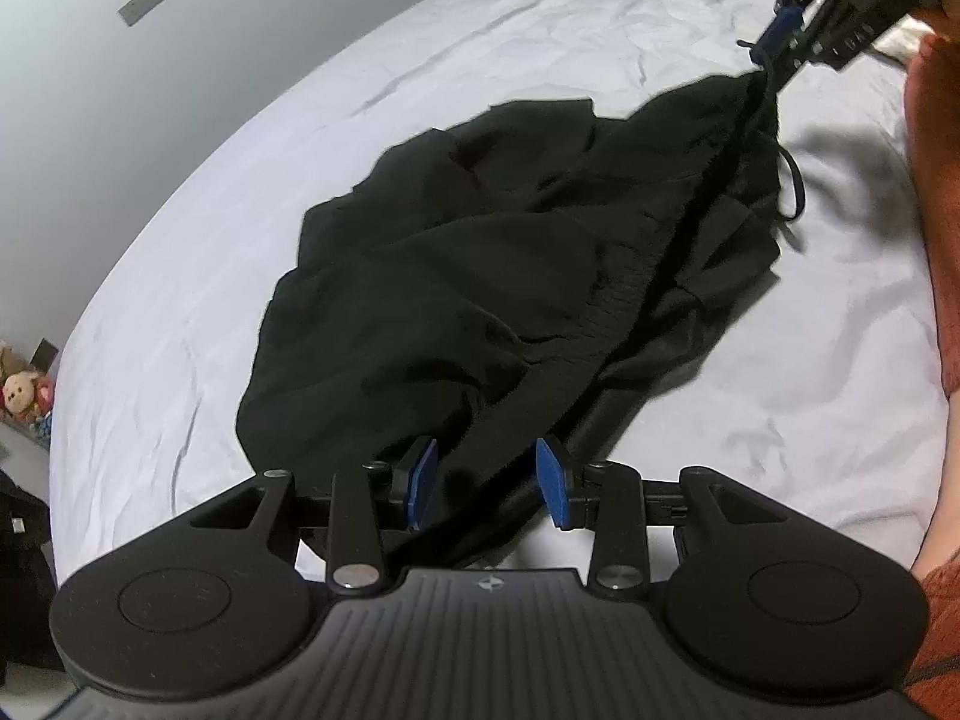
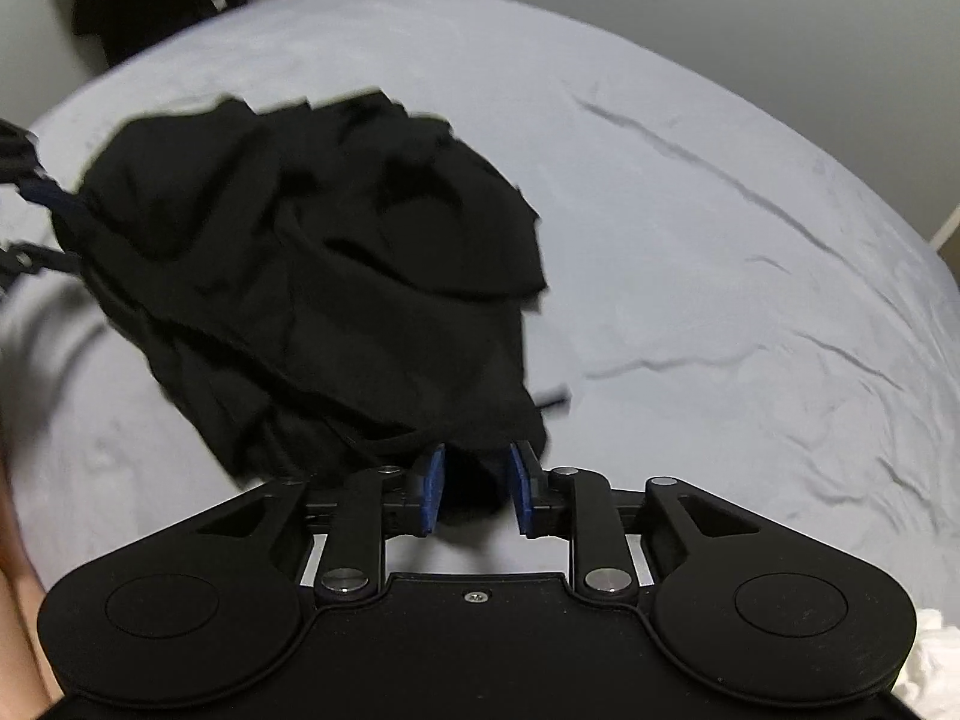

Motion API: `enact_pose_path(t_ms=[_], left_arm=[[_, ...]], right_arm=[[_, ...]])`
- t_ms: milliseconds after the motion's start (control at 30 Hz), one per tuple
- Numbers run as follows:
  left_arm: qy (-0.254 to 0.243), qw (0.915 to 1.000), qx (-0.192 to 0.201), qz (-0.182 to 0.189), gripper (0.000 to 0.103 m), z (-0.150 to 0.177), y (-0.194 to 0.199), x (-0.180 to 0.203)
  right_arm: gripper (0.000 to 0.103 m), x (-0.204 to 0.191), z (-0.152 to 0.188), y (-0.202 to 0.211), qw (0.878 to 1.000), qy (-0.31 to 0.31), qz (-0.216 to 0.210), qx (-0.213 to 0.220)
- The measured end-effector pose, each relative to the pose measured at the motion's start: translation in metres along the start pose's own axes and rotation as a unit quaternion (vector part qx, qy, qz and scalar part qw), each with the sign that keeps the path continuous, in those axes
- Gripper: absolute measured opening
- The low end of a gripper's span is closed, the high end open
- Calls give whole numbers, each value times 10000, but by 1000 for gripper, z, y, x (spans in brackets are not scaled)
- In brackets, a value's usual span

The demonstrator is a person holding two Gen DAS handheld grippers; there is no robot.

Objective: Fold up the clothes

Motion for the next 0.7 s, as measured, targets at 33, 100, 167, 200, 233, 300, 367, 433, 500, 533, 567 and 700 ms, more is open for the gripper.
enact_pose_path(t_ms=[33, 100, 167, 200, 233, 300, 367, 433, 500, 533, 567, 700], left_arm=[[-73, 10000, -40, 24, 35, 0, -3, 2], [-184, 9998, -67, 17, 35, 0, -6, 4], [-291, 9995, -120, -36, 35, 0, -11, 6], [-365, 9991, -189, -110, 35, 1, -14, 6], [-439, 9985, -259, -184, 35, 2, -18, 6], [-519, 9975, -366, -317, 35, 4, -24, 4], [-459, 9977, -343, -360, 28, 5, -25, 1], [-264, 9985, -193, -430, 23, 4, -23, -5], [-168, 9980, -115, -590, 4, 2, -21, -9], [-100, 9974, -77, -707, 4, 0, -20, -11], [-33, 9969, -63, -779, 4, 0, -20, -14], [803, 9907, 115, -1092, 3, -1, -9, -44]], right_arm=[[24, 2, 1, -1, 10000, -53, -4, -22], [24, 8, 3, -2, 9996, -254, -61, -68], [24, 12, 6, -1, 9991, -384, -126, -86], [25, 12, 8, -1, 9989, -427, -151, -98], [25, 12, 9, 0, 9988, -451, -166, -108], [27, 14, 12, -2, 9983, -515, -203, -158], [27, 14, 14, -3, 9983, -524, -159, -210], [27, 15, 15, -3, 9981, -543, -122, -253], [27, 17, 16, -4, 9978, -589, -117, -276], [27, 17, 17, -5, 9977, -607, -121, -288], [27, 17, 17, -5, 9975, -624, -125, -299], [29, 18, 19, -6, 9969, -705, -172, -303]])
Point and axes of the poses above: each gripper's, at about its wrist camera, not at the fingertips, and y roughly against the way its jaws point, x to its right, z to its underside, the point moved 2 cm from there along -y, roughly the way its jaws point, and after that the axes turned 8 degrees about x, right-handed, at the moved point
